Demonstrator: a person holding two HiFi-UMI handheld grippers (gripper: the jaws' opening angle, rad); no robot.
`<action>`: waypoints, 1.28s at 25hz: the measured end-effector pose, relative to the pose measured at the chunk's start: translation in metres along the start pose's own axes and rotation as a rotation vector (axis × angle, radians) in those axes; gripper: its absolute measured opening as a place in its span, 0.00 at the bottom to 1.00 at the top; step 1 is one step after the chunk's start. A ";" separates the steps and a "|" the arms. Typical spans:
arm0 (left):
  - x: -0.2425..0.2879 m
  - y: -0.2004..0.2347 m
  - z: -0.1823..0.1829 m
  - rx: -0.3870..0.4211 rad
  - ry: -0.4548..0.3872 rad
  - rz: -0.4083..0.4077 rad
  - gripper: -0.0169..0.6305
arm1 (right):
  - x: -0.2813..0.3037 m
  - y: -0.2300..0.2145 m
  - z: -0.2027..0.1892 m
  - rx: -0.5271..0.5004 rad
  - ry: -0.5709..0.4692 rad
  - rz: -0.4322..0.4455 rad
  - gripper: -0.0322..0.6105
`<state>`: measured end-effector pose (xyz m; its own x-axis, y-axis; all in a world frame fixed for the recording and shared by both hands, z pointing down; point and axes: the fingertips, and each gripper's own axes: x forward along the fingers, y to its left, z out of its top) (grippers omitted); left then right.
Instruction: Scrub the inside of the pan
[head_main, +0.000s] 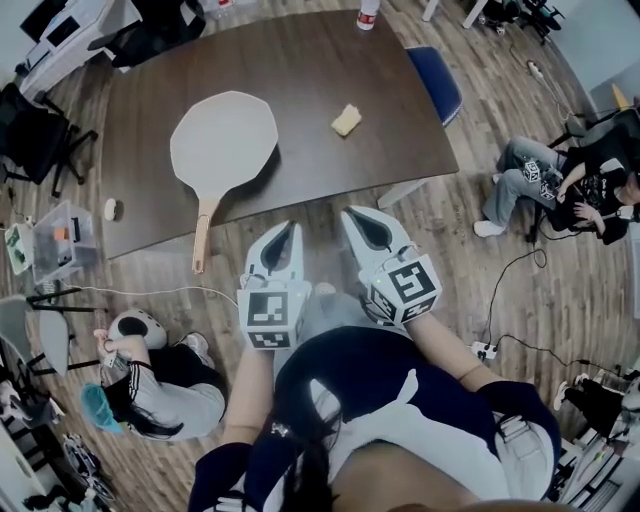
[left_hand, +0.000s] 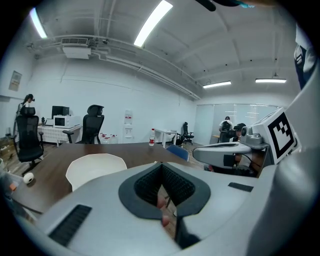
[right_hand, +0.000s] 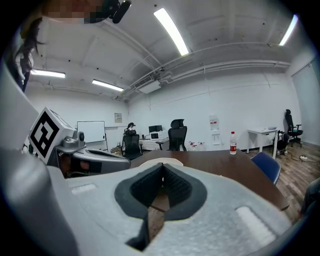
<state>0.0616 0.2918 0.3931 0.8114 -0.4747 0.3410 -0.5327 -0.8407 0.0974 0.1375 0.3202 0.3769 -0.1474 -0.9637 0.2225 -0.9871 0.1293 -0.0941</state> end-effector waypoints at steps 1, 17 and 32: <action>0.003 0.000 0.001 0.001 0.002 -0.003 0.03 | 0.002 -0.003 0.000 -0.001 0.002 -0.001 0.05; 0.074 0.080 0.007 -0.001 0.075 -0.079 0.03 | 0.107 -0.051 -0.011 0.065 0.118 -0.104 0.05; 0.129 0.167 0.019 0.019 0.088 -0.153 0.03 | 0.201 -0.094 -0.021 0.135 0.184 -0.286 0.05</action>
<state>0.0818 0.0858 0.4352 0.8578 -0.3170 0.4046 -0.3996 -0.9064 0.1372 0.1996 0.1187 0.4506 0.1130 -0.8965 0.4284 -0.9748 -0.1835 -0.1270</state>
